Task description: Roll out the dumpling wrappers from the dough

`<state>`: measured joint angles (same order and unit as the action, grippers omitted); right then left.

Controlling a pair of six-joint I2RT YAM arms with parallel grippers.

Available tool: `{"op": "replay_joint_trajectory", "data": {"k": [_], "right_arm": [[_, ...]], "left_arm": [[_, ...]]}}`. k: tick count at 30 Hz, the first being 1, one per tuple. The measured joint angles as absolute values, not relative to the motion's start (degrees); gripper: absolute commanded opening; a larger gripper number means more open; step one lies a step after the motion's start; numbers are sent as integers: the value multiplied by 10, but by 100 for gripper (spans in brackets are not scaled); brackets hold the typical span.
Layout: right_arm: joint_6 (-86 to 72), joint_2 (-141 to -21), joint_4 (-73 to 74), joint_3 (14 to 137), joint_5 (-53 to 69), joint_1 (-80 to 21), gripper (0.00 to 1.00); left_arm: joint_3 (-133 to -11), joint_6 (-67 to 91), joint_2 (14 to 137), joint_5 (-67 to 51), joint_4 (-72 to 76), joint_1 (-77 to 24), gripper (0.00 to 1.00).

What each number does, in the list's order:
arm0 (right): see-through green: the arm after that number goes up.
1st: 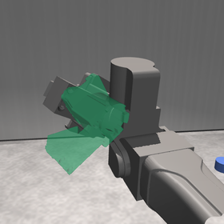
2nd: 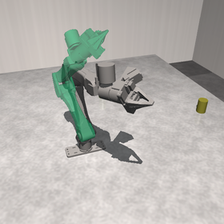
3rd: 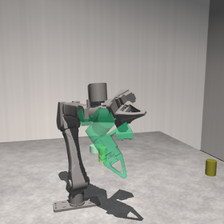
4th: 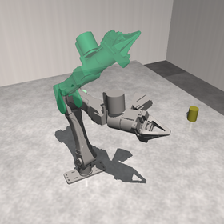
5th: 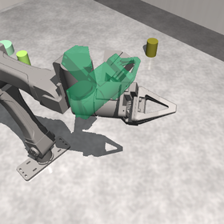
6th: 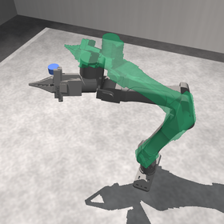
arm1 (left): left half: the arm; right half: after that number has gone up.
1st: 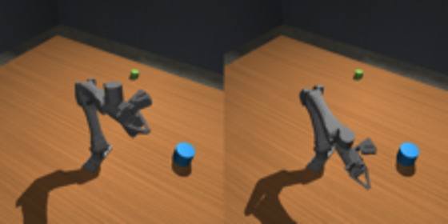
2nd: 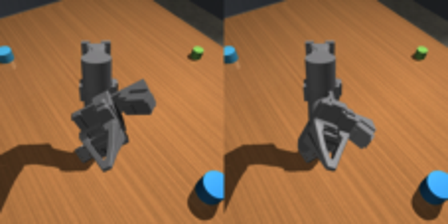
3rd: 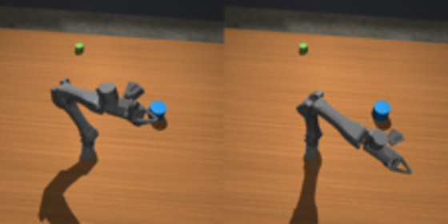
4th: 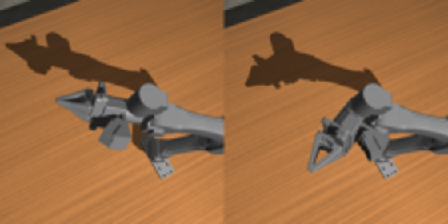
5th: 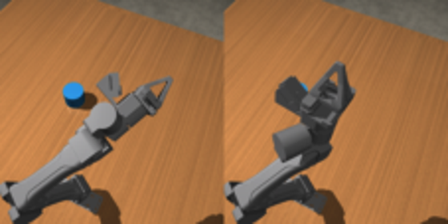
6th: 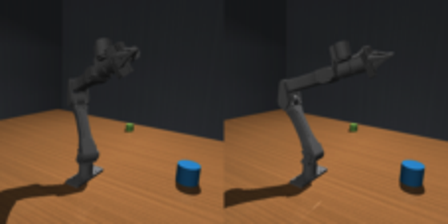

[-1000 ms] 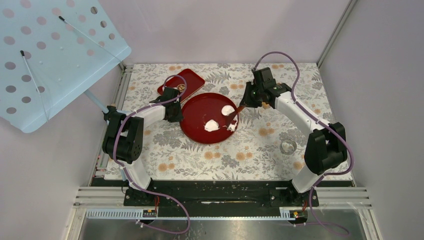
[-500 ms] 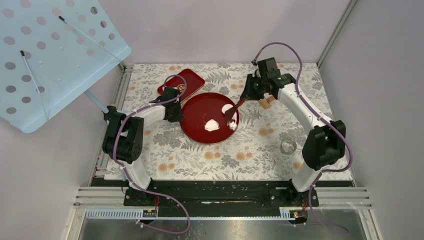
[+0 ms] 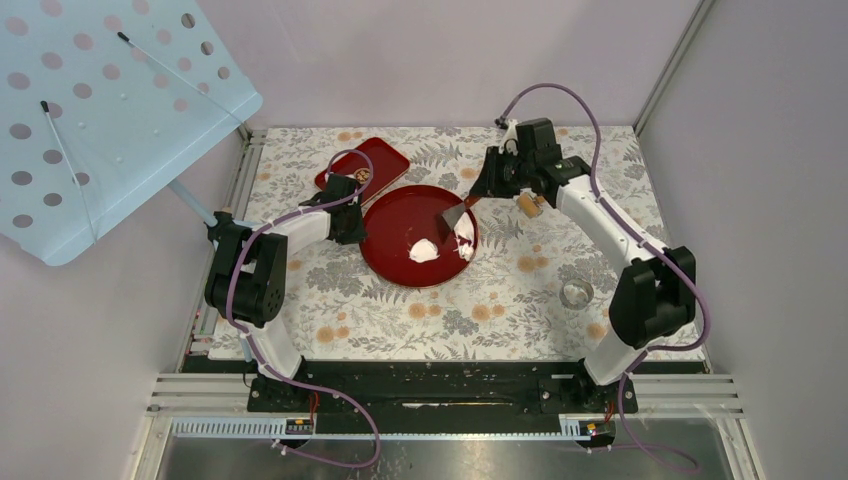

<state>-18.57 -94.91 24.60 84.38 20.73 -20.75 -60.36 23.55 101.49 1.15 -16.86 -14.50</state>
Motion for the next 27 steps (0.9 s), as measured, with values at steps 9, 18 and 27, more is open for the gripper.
{"op": "replay_joint_trajectory", "data": {"k": [9, 18, 27], "right_arm": [[-143, -986, 209, 785, 234, -206, 0], [-128, -1041, 211, 817, 293, -174, 0], [-129, -1087, 221, 844, 346, -149, 0]], "left_arm": [[-604, 235, 1015, 12, -169, -145, 0], [-604, 235, 1015, 12, -170, -145, 0], [-604, 235, 1015, 16, -172, -142, 0]]}}
